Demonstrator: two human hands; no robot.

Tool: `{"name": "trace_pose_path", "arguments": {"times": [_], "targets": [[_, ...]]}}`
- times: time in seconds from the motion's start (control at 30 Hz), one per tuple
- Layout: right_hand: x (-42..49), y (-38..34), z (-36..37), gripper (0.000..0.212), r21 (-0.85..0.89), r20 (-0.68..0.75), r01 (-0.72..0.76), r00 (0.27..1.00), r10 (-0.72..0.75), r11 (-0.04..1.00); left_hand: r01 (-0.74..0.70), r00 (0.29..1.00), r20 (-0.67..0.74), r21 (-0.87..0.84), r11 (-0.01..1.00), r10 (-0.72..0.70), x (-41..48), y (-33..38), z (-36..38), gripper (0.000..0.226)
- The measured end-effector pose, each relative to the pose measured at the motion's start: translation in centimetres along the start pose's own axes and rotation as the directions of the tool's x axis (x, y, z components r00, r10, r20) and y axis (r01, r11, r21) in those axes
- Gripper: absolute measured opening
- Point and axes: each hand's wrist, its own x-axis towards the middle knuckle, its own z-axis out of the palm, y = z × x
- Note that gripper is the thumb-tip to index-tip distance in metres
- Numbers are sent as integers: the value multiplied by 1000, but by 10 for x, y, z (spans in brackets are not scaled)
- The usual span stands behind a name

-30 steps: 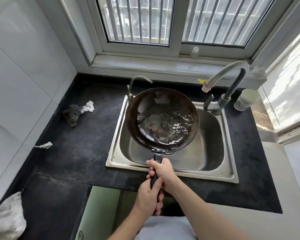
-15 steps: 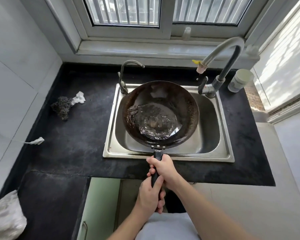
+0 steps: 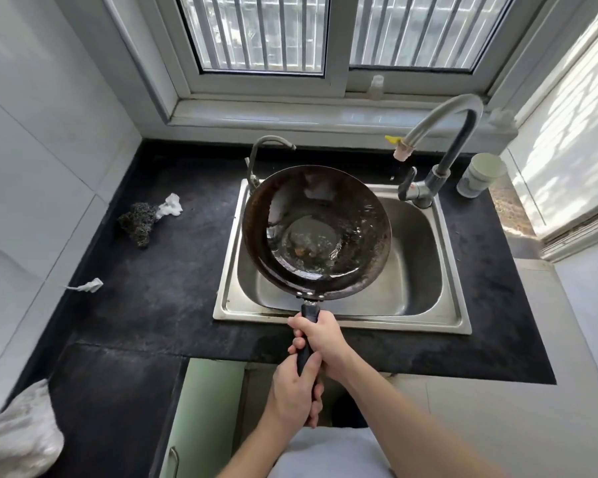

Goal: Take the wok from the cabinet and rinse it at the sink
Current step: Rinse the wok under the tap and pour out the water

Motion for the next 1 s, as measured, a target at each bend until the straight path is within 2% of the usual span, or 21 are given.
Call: {"name": "trace_pose_path", "arguments": {"times": [0.27, 0.5, 0.83, 0.93, 1.0], "targets": [[-13, 17, 6, 14, 32, -3, -2, 1000, 2, 999, -31, 1000, 6, 45, 999, 31, -17, -12, -12, 32], [-6, 12, 4, 31, -57, -25, -32, 999, 30, 998, -46, 994, -92, 160, 986, 61, -15, -8, -6, 33], [0, 8, -29, 34, -82, 144, -71, 986, 82, 994, -46, 941, -285, 420, 906, 180, -16, -14, 38, 32], [-2, 5, -44, 38, -78, 234, -59, 969, 76, 995, -31, 915, -359, 394, 919, 184, -18, -12, 60, 33], [-5, 0, -51, 39, -84, 288, -34, 956, 57, 996, -19, 905, -399, 304, 952, 145, -18, -5, 72, 35]]}}
